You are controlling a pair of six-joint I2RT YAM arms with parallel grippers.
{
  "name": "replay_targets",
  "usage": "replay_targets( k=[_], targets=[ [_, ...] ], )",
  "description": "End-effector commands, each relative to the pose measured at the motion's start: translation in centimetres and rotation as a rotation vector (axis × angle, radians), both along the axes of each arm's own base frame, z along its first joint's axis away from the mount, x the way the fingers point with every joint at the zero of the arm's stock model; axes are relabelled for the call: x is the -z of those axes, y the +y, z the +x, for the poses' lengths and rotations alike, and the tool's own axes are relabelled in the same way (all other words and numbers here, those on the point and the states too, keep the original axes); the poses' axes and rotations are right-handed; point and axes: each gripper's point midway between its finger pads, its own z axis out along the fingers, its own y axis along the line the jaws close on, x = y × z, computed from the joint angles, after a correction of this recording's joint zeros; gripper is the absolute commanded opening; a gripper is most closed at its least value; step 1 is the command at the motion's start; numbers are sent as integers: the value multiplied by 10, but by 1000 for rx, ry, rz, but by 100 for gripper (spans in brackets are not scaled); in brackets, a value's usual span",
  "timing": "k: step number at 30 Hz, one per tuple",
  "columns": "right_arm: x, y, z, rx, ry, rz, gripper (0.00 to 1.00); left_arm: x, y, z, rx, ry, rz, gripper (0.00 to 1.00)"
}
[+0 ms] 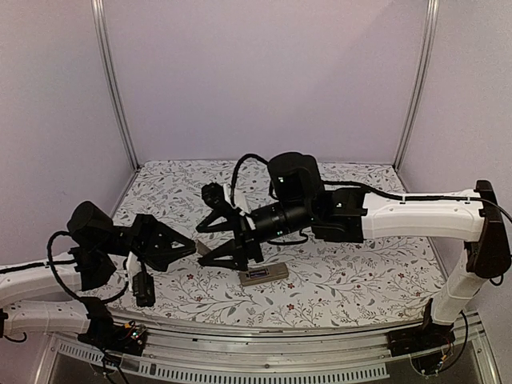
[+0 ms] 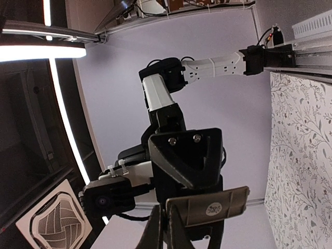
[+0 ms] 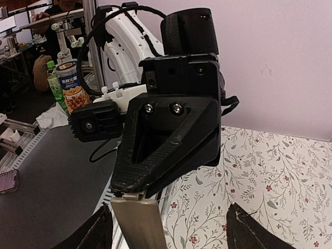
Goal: Load the batteries into the remote control
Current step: Pass from the left arm to the right
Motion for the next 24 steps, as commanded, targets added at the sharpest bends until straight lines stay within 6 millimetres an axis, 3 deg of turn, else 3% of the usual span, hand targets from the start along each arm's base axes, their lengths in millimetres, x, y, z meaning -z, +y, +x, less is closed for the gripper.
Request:
replay_targets(
  k=[1, 5, 9, 18, 24],
  targets=[
    [19, 10, -10, -34, -16, -47, 68, -4, -3, 0, 0, 15, -21, 0],
    [19, 4, -5, 37, -39, -21, 55, -8, -3, 7, -37, 41, -28, 0],
    [0, -7, -6, 69, -67, 50, 45, -5, -3, 7, -39, 57, -15, 0],
    [-8, -6, -12, 44, -75, 67, 48, -5, -5, 9, -48, 70, -7, 0],
    [-7, -4, -12, 35, -71, 65, 34, -4, -6, 9, -48, 72, -4, 0]
  ],
)
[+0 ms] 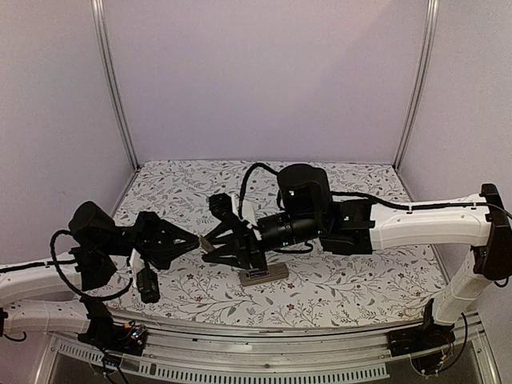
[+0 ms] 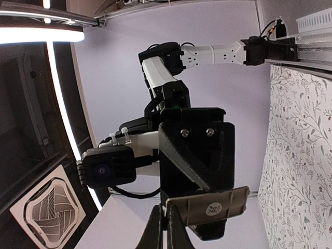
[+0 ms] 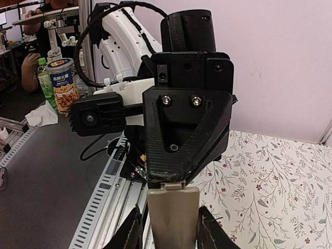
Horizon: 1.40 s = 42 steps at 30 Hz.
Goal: Load the batteries into the remote control
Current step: Pass from the left arm to the right, then place the battery cover on the remote control without the battery cover.
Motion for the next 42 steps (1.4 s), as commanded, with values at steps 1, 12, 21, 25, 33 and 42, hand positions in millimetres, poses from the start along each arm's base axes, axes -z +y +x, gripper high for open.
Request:
replay_targets(
  k=[1, 12, 21, 25, 33, 42],
  targets=[
    [-15, 0, -4, -6, -9, 30, 32, -4, -2, -2, 7, 10, -3, 0],
    [-7, -11, 4, 65, -20, -1, 23, 11, -3, 7, -47, 66, 43, 59],
    [52, -42, 43, 252, -51, -268, 18, 41, 5, 21, -125, 479, 149, 69],
    [83, -70, 74, 329, -80, -374, 16, 49, 5, 60, -267, 1088, 119, 68],
    [138, -88, 91, 331, -94, -545, 18, 95, 11, 83, -222, 1866, 135, 59],
    [195, -92, 94, 269, -88, -795, 18, 149, 5, 73, -159, 1814, 216, 66]
  ],
)
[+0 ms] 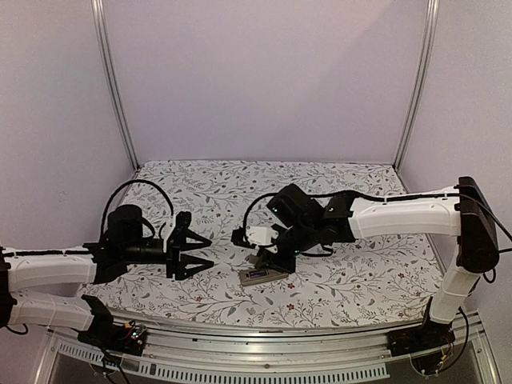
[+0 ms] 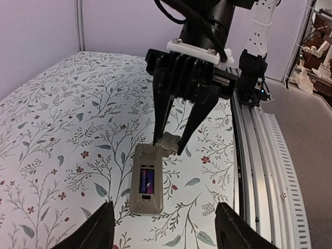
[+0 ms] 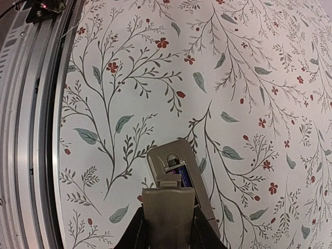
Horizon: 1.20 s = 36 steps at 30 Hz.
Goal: Load the batteries into the remote control
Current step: Place the battery cover on the remote control without the battery cover.
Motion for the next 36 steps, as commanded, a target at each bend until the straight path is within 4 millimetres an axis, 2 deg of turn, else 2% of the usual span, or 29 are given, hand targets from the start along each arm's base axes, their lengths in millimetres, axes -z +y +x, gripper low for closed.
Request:
replay_targets(
  k=[1, 3, 7, 13, 19, 31, 36],
  targets=[
    [31, -10, 2, -22, -2, -136, 19, 18, -3, -6, 43, -22, -39, 66],
    [42, -5, 8, -29, -15, -163, 19, 27, -2, -3, 31, -74, -39, 65],
    [49, 5, 16, -43, -27, -196, 19, 45, -1, -10, 58, -102, -22, 64],
    [62, 6, 21, -60, -35, -251, 21, 65, 1, -14, 32, -79, 1, 65],
    [65, 17, 14, -132, -15, -216, 22, 69, 3, -19, 25, -104, 11, 65],
    [79, 11, 16, -173, -9, -231, 23, 70, -2, -20, 28, -115, 18, 65],
    [88, 2, 21, -164, 0, -252, 25, 72, -3, -20, 29, -119, 26, 66]
  ],
)
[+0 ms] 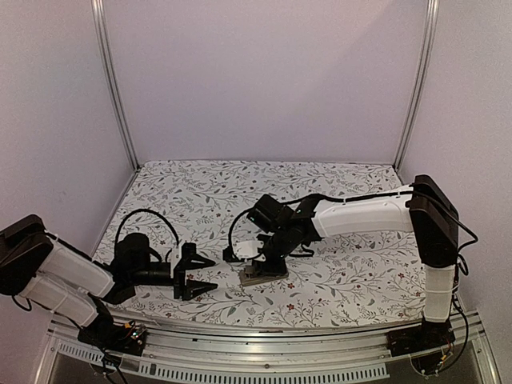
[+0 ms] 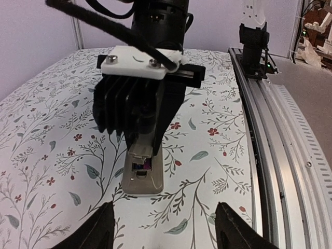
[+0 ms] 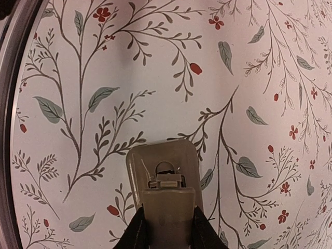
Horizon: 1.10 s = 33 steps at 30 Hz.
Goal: Load the batteries into the remote control
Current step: Place the battery cover on the remote control without the battery cover.
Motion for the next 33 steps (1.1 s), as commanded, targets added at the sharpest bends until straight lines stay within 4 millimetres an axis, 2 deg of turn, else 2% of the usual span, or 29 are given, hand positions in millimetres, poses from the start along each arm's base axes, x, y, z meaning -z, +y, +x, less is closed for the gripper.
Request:
replay_targets(
  k=[1, 8, 11, 13, 15, 18, 21, 27, 31, 33],
  targets=[
    [20, -10, 4, 0, 27, -38, 25, 1, -3, -2, 8, -25, 5, 66],
    [19, -11, 6, -7, 20, -44, 27, 6, -5, -4, 21, -21, 17, 66],
    [19, -11, 2, -16, 38, -44, 28, 8, -7, -9, 59, -72, 27, 66],
    [17, -11, 0, -21, 51, -44, 28, 8, -9, -16, 123, -183, 42, 65],
    [14, -11, 0, -22, 55, -48, 28, 7, -9, -19, 178, -375, 65, 63],
    [9, -12, 0, -28, 45, -43, 28, 7, -13, -11, 215, -571, 104, 63],
    [9, -10, -2, -37, 56, -38, 29, 9, -18, -2, 220, -479, 105, 63],
    [4, -10, -4, -32, 63, -24, 33, 17, -20, -13, 277, -385, 85, 62],
    [-14, -7, -3, -22, 57, 18, 43, 19, -23, -1, 227, -363, 106, 53],
    [-33, -5, -1, -5, 68, 71, 49, 18, -26, 11, 187, -379, 119, 49]
  ],
)
